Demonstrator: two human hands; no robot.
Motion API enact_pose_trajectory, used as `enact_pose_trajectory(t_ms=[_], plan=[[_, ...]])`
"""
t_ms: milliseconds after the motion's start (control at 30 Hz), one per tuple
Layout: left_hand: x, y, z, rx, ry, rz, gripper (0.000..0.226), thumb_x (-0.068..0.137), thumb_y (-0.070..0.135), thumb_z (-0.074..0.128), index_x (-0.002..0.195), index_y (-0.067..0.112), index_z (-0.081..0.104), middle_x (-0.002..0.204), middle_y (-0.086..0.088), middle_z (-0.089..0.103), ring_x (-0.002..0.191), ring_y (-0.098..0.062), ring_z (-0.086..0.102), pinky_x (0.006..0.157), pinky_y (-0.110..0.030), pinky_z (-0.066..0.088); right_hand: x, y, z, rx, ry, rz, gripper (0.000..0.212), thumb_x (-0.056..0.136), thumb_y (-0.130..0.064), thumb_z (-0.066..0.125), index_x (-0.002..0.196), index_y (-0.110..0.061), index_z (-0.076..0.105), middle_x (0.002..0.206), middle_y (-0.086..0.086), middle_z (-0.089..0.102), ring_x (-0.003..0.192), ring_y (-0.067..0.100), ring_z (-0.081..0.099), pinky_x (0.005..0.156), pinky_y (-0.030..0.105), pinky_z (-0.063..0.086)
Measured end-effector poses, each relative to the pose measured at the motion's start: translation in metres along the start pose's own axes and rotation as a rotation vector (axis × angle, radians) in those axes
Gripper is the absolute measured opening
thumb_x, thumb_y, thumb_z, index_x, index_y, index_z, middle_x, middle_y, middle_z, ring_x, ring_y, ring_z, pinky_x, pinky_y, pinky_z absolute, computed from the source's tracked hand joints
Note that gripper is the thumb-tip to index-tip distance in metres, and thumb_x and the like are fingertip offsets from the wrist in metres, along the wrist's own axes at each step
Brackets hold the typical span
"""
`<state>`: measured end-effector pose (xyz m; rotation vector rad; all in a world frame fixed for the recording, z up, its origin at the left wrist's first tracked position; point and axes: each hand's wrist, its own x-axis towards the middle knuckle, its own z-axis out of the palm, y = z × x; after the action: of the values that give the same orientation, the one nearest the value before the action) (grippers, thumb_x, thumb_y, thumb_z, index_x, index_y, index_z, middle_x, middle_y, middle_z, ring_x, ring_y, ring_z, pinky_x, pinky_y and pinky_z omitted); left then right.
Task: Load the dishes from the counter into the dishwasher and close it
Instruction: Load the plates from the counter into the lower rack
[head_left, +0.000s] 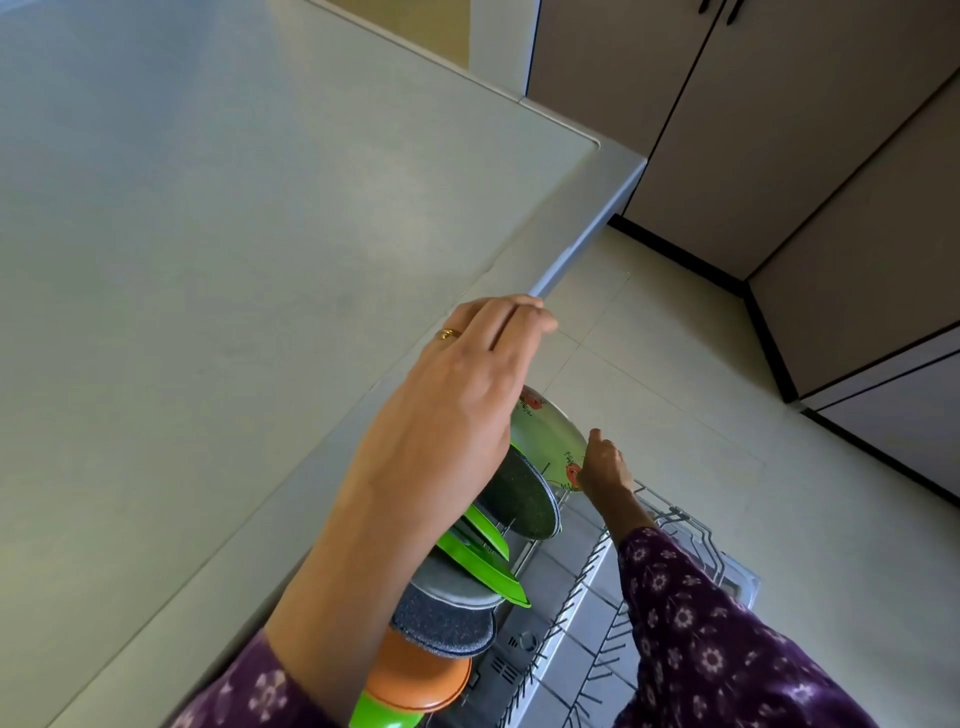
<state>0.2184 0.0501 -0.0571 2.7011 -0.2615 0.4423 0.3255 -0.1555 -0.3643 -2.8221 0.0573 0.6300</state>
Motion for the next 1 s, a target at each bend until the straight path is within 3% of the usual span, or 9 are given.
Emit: enact_pose_trajectory(t_ms=[67,167,300,433,500,567,733,833,1000], plan=[[0.0,0.0,-0.001,-0.005,0.006,0.002,0.048,0.073,-0.009,0.047,0.118,0.008,0.056,0.118,-0.002,0.056,0.11,-0.015,0.049,0.097,-0.022,0.035,-0.012,0.0,-0.005,0.004,0.027,-0.009,0.055,0.086,-0.012,0.064,0.13,-0.002,0.033,0.116,0.019,0.054,0.105,0.03,0.055,0.088,0.038,0.052],[0.0,-0.001,0.0,-0.033,0.021,0.01,0.047,0.074,-0.007,0.046,0.117,0.008,0.055,0.118,-0.002,0.056,0.11,-0.014,0.049,0.097,-0.02,0.035,-0.034,-0.003,-0.011,-0.006,0.091,-0.068,0.049,0.09,-0.017,0.06,0.129,0.001,0.036,0.117,0.02,0.054,0.102,0.029,0.056,0.086,0.036,0.053],[-0.001,-0.002,0.002,-0.071,0.031,-0.007,0.043,0.078,-0.011,0.054,0.116,0.008,0.056,0.117,-0.003,0.058,0.11,-0.015,0.051,0.092,-0.02,0.042,-0.074,-0.016,-0.028,0.015,0.119,-0.127,0.039,0.089,-0.006,0.051,0.126,-0.003,0.039,0.115,0.015,0.051,0.097,0.024,0.051,0.079,0.033,0.051],[-0.006,0.002,-0.006,-0.137,0.031,-0.034,0.026,0.088,0.004,0.053,0.114,0.007,0.056,0.114,-0.005,0.059,0.107,-0.019,0.052,0.089,-0.029,0.048,-0.125,-0.04,-0.057,0.01,0.104,-0.232,0.043,0.091,-0.01,0.049,0.133,-0.01,0.041,0.127,0.009,0.047,0.115,0.024,0.046,0.091,0.035,0.049],[-0.012,0.007,-0.021,-0.214,0.011,-0.118,0.025,0.092,0.012,0.053,0.117,0.01,0.054,0.116,-0.003,0.058,0.107,-0.019,0.051,0.087,-0.032,0.049,-0.155,-0.052,-0.072,-0.012,0.109,-0.32,0.04,0.092,-0.015,0.051,0.132,-0.013,0.046,0.127,0.007,0.048,0.117,0.024,0.048,0.09,0.033,0.049],[-0.029,0.014,-0.044,-0.225,0.011,-0.218,0.027,0.094,0.018,0.053,0.12,0.013,0.052,0.118,-0.001,0.058,0.105,-0.017,0.053,0.087,-0.034,0.049,-0.19,-0.064,-0.086,-0.011,0.104,-0.401,0.036,0.091,-0.014,0.054,0.126,-0.013,0.053,0.122,0.008,0.053,0.107,0.025,0.058,0.084,0.032,0.052],[-0.119,0.026,-0.103,-0.203,0.061,-0.394,0.031,0.092,0.021,0.053,0.123,0.017,0.051,0.121,-0.002,0.057,0.108,-0.02,0.056,0.093,-0.036,0.045,-0.284,-0.099,-0.109,0.111,0.078,-0.578,0.013,0.085,-0.016,0.053,0.091,-0.01,0.063,0.094,0.007,0.063,0.08,0.024,0.063,0.072,0.038,0.055],[-0.185,0.029,-0.141,-0.202,0.061,-0.533,0.034,0.091,0.019,0.052,0.124,0.016,0.05,0.123,-0.005,0.055,0.11,-0.023,0.056,0.093,-0.035,0.043,-0.336,-0.125,-0.113,0.13,0.054,-0.717,0.023,0.079,-0.031,0.047,0.073,-0.013,0.06,0.075,0.006,0.06,0.07,0.028,0.061,0.062,0.037,0.046],[-0.296,0.035,-0.224,-0.08,0.151,-0.773,0.031,0.092,0.025,0.05,0.123,0.024,0.048,0.12,0.006,0.053,0.106,-0.017,0.056,0.086,-0.034,0.045,-0.431,-0.196,-0.126,0.028,-0.048,-0.919,0.02,0.083,-0.034,0.053,0.078,-0.017,0.061,0.084,0.002,0.068,0.083,0.021,0.063,0.071,0.032,0.046]])
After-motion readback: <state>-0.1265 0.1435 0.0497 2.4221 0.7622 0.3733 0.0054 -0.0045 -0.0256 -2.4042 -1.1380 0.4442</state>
